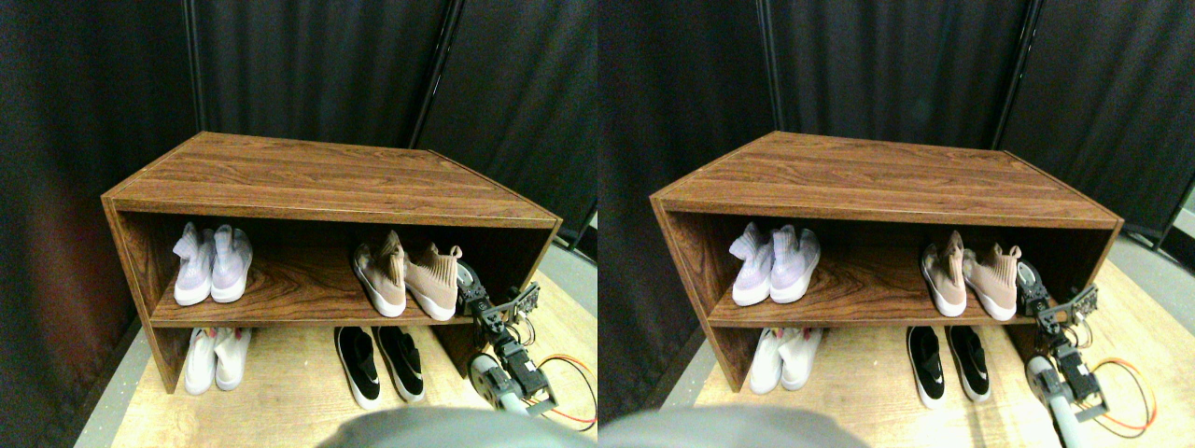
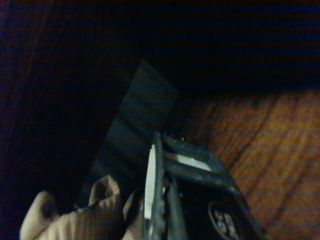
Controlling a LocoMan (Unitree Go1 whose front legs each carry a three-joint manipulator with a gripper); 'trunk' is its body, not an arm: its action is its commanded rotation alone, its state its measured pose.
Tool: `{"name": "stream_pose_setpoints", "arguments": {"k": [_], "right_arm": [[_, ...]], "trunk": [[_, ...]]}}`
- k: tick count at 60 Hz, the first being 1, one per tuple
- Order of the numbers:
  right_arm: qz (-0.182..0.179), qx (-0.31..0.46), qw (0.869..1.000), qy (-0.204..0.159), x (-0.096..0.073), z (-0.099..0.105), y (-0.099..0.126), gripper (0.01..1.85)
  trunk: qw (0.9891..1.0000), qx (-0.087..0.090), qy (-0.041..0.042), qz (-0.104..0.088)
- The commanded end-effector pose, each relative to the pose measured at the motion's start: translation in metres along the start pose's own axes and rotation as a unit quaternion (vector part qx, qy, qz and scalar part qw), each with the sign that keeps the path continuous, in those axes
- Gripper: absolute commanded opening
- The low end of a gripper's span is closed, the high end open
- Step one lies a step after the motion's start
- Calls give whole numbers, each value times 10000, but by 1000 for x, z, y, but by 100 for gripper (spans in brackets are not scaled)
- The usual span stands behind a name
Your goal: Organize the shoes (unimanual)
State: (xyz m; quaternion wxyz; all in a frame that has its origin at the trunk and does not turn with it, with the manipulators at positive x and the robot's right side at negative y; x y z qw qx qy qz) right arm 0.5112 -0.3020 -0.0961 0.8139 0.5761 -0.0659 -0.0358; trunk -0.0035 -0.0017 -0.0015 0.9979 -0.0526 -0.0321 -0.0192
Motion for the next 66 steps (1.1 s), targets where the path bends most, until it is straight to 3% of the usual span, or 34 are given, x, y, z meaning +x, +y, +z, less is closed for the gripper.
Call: {"name": "stream_pose_setpoints", "arguments": {"k": [1, 7, 14, 29, 44, 49, 60, 66], "right_arm": [[38, 41, 9999, -95, 7, 1, -6, 6], [-53, -20, 9998, -181, 12, 2, -5, 6], [46, -56, 10000, -30, 12, -1, -2, 6], [156, -16, 9990, 425, 2, -28, 11, 6], [193, -62, 9974, 691, 2, -57, 16, 6], [149, -74, 9978, 639, 5, -57, 14, 6], [-59, -118, 9998, 130, 7, -49, 10, 6], [-23, -156, 9998, 126, 6, -41, 11, 6]], "trunk": [[9999, -53, 99, 104], [9998, -69, 96, 134], [9998, -95, 105, 144], [9996, -135, 176, 189], [9993, -197, 170, 257], [9993, -205, 184, 263], [9994, -198, 194, 219], [9996, -161, 193, 159]]}}
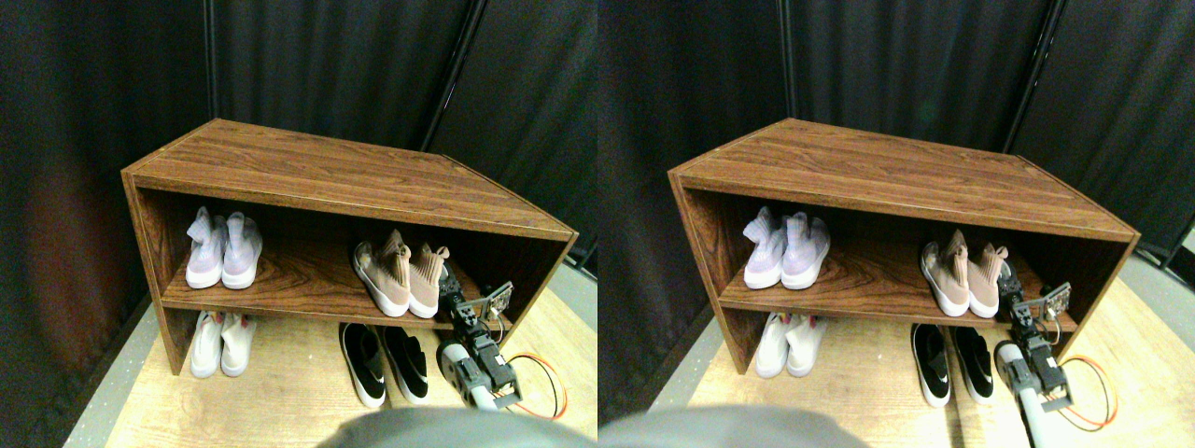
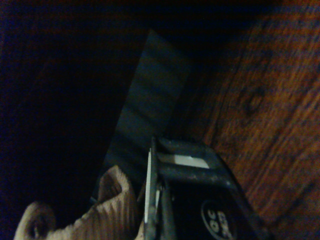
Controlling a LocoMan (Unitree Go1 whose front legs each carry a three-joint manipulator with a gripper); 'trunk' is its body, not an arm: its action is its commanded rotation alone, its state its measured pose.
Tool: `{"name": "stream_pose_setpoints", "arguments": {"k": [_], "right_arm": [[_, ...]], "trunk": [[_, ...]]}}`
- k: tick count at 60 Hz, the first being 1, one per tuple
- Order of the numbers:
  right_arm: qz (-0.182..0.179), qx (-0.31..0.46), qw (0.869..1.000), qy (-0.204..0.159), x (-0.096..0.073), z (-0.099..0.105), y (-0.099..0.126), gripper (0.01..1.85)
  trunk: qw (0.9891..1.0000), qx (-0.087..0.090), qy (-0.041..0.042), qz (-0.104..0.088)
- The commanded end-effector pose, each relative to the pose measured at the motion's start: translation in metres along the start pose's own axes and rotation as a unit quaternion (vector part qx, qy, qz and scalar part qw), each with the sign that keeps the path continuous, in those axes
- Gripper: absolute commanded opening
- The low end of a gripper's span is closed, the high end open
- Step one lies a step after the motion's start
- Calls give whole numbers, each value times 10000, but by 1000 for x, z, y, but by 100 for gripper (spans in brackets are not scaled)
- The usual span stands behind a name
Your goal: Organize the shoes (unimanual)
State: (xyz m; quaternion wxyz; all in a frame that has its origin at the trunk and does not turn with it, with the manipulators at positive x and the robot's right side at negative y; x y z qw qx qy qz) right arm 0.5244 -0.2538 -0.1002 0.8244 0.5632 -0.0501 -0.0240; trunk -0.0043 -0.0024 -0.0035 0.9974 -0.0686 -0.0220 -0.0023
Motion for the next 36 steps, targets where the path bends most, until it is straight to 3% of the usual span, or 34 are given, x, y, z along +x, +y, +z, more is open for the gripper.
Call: {"name": "stream_pose_setpoints", "arguments": {"k": [1, 5, 12, 15, 23, 27, 36], "right_arm": [[-42, 8, 10000, -73, -1, 7, -1, 6], [112, -148, 9997, -155, -5, 12, 2, 6], [509, -357, 9981, 13, -17, 20, 13, 6], [850, -496, 9949, 199, -26, 24, 22, 6], [1154, -528, 9915, 285, -51, 29, 39, 6], [1436, -441, 9873, 508, -66, 34, 45, 6], [1661, -362, 9832, 658, -94, 41, 49, 6]], "trunk": [[9999, -3, 104, -19], [9999, 32, 109, -59], [9998, 84, 121, -132], [9998, 100, 123, -154], [9996, 141, 130, -218], [9995, 154, 140, -236], [9993, 178, 168, -269]]}}
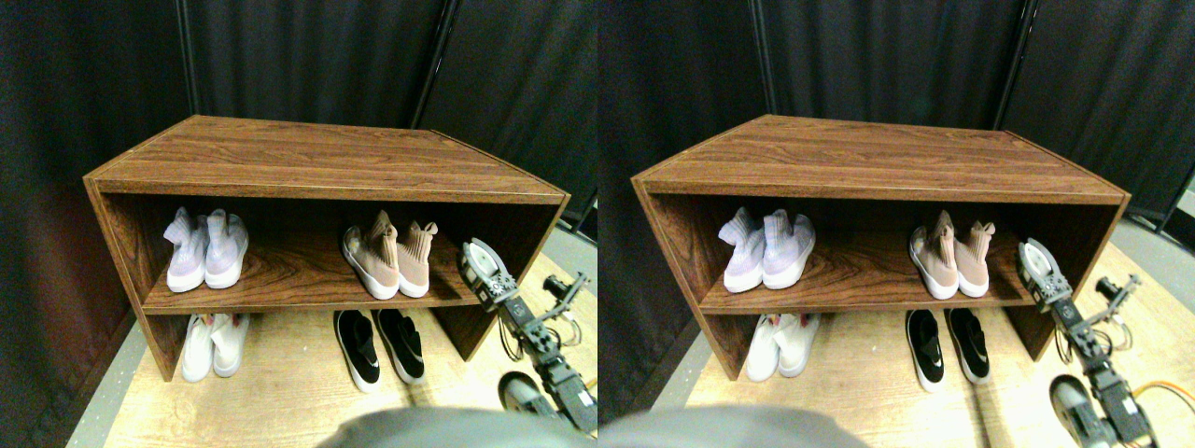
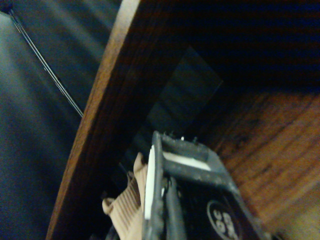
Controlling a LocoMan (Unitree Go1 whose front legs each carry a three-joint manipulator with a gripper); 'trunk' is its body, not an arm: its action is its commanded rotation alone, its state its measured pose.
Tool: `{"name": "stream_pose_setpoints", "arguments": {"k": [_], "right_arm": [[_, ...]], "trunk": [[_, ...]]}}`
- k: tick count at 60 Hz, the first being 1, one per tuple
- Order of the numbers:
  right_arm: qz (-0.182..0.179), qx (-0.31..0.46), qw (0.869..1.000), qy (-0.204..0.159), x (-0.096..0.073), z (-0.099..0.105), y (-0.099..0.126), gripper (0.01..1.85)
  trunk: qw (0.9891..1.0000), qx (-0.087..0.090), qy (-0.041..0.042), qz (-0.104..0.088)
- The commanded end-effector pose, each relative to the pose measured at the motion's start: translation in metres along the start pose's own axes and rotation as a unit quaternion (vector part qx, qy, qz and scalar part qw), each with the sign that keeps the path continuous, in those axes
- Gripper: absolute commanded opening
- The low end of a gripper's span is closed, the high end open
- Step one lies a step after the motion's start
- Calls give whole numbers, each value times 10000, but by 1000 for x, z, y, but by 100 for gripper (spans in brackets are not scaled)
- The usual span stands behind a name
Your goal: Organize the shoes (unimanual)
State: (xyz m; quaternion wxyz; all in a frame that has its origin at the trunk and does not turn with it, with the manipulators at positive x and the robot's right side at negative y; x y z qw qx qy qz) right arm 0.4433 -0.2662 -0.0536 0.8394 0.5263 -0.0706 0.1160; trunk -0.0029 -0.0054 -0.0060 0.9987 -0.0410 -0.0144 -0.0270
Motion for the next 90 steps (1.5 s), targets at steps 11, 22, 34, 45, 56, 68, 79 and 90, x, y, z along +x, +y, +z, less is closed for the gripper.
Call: {"name": "stream_pose_setpoints", "arguments": {"k": [11, 22, 34, 45, 56, 68, 79, 90], "right_arm": [[563, -156, 9979, 293, -40, 4, 9, 6], [378, 47, 9990, 215, -58, 0, -3, 6], [-24, 335, 9992, 197, -70, -9, -26, 6], [-759, 862, 9931, 253, -73, -27, -71, 6], [-1373, 794, 9873, -95, -68, -37, -115, 6], [-1666, 964, 9812, -162, -54, -37, -152, 6], [-1922, 956, 9762, -299, -41, -35, -163, 6], [-2052, 616, 9764, -268, -30, -33, -171, 6]], "trunk": [[9998, -91, 150, -33], [9997, -99, 227, -13], [9995, -88, 304, 9], [9995, -54, 321, 15], [9995, -53, 306, 41], [9995, -55, 312, 53], [9996, -51, 272, 60], [9997, -63, 253, 42]]}}
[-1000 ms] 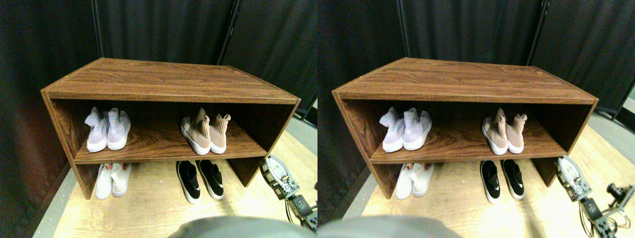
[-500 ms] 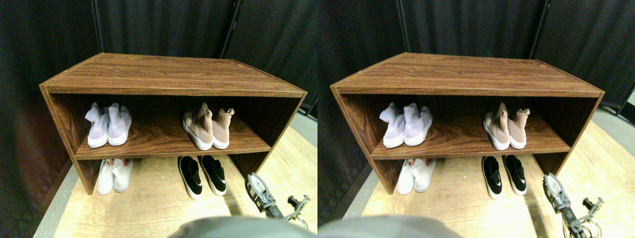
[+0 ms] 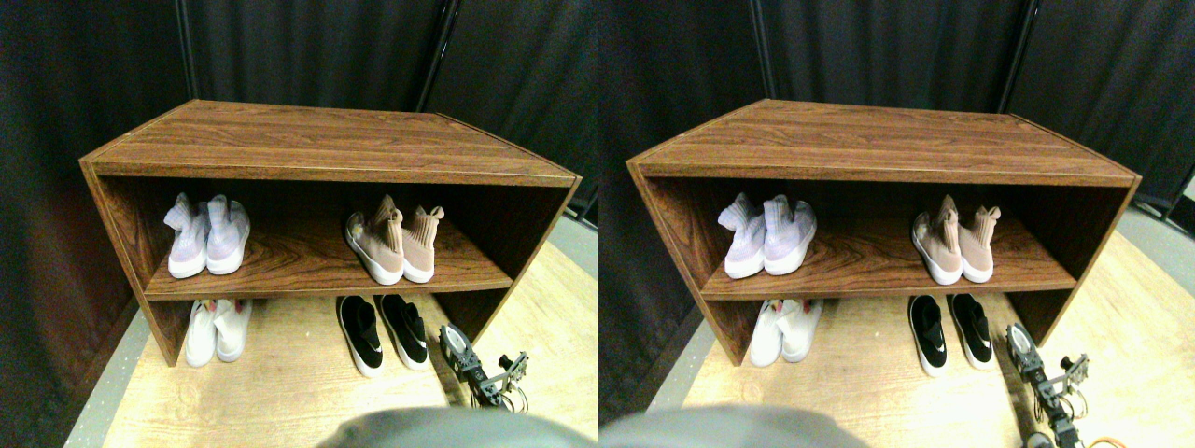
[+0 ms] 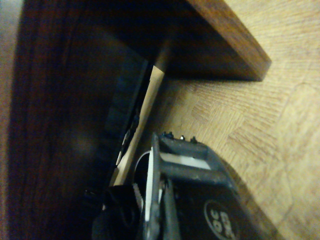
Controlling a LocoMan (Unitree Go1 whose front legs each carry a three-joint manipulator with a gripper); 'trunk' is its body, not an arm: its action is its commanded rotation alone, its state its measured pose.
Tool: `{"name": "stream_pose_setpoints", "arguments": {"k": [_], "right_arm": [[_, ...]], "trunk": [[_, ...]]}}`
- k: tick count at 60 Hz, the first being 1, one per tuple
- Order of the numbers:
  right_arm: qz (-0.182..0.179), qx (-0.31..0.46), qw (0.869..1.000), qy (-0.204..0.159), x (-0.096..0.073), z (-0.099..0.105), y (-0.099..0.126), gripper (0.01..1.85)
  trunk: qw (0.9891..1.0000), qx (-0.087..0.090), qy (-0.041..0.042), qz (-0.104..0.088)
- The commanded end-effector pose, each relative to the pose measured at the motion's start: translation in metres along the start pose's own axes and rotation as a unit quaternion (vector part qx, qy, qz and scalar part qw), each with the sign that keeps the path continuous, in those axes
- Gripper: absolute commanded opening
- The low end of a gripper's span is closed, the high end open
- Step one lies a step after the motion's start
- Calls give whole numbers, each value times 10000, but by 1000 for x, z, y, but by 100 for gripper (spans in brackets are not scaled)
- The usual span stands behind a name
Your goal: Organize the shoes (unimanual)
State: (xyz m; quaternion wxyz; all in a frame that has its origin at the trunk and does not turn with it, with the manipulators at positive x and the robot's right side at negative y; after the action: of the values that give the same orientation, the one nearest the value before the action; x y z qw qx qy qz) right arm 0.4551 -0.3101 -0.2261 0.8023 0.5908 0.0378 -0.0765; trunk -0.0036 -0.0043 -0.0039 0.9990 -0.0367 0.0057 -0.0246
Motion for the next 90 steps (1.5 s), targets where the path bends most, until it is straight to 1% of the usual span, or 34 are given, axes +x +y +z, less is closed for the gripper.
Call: {"name": "stream_pose_setpoints", "arguments": {"k": [1, 4, 6, 7, 13, 16, 18, 20, 24, 25, 31, 33, 36, 40, 41, 43, 45, 48, 50, 52, 54, 59, 62, 65, 67, 72, 74, 78, 83, 84, 85, 90], "right_arm": [[124, -92, 9998, -94, 7, 2, 3, 6], [57, -71, 9999, -87, 12, 1, 3, 6], [-58, -87, 9998, -166, 14, -1, 4, 6], [-84, 105, 9997, -182, 15, -3, 5, 6], [-133, 125, 9994, -285, 18, -10, 7, 6], [-119, -74, 9996, -228, 20, -14, 9, 6], [-172, -99, 9996, -186, 21, -17, 9, 6], [-156, -81, 9998, -30, 22, -21, 9, 6], [-200, -44, 9998, -11, 24, -25, 9, 6], [-206, -49, 9998, 46, 24, -28, 9, 6], [-278, -129, 9995, 28, 26, -34, 8, 6], [-262, -382, 9989, 105, 27, -40, 9, 6], [-227, -423, 9987, 163, 27, -43, 10, 6], [-246, -177, 9991, 293, 26, -48, 11, 6], [-230, -108, 9990, 376, 26, -52, 12, 6], [-223, -139, 9988, 402, 26, -53, 12, 6], [-191, -361, 9981, 457, 26, -56, 15, 6], [-219, -323, 9982, 465, 26, -57, 16, 6], [-191, -442, 9975, 520, 26, -59, 17, 6], [-205, -411, 9976, 528, 27, -59, 17, 6], [-194, -411, 9969, 645, 27, -61, 18, 6], [-346, -250, 9968, 683, 24, -66, 20, 6], [-307, -273, 9964, 741, 24, -69, 20, 6], [-121, -552, 9943, 904, 24, -73, 20, 6], [-108, -506, 9941, 955, 23, -75, 21, 6], [-119, -491, 9949, 873, 23, -75, 22, 6], [-166, -301, 9959, 843, 24, -74, 21, 6], [-127, -357, 9963, 774, 25, -70, 21, 6], [-141, -478, 9976, 479, 23, -62, 24, 6], [-128, -466, 9979, 429, 22, -60, 25, 6], [-128, -466, 9979, 429, 22, -60, 25, 6], [60, -505, 9982, 333, 18, -52, 29, 6]], "trunk": [[9999, -101, 54, 6], [9999, -106, 60, 11], [9999, -109, 60, 15], [9999, -112, 61, 19], [9999, -134, 49, 43], [9999, -142, 52, 58], [9998, -149, 57, 69], [9998, -160, 47, 82], [9998, -178, 50, 99], [9998, -184, 51, 106], [9997, -209, 61, 121], [9997, -211, 56, 123], [9997, -219, 61, 124], [9996, -231, 68, 126], [9996, -236, 67, 131], [9996, -241, 62, 140], [9996, -249, 60, 146], [9995, -261, 64, 154], [9995, -267, 68, 156], [9995, -269, 69, 159], [9995, -271, 70, 159], [9995, -276, 64, 157], [9995, -273, 66, 157], [9995, -276, 65, 158], [9995, -276, 67, 159], [9995, -274, 78, 161], [9995, -274, 78, 161], [9995, -273, 78, 147], [9995, -273, 78, 147], [9996, -251, 90, 116], [9996, -251, 90, 116], [9997, -223, 89, 78]]}}
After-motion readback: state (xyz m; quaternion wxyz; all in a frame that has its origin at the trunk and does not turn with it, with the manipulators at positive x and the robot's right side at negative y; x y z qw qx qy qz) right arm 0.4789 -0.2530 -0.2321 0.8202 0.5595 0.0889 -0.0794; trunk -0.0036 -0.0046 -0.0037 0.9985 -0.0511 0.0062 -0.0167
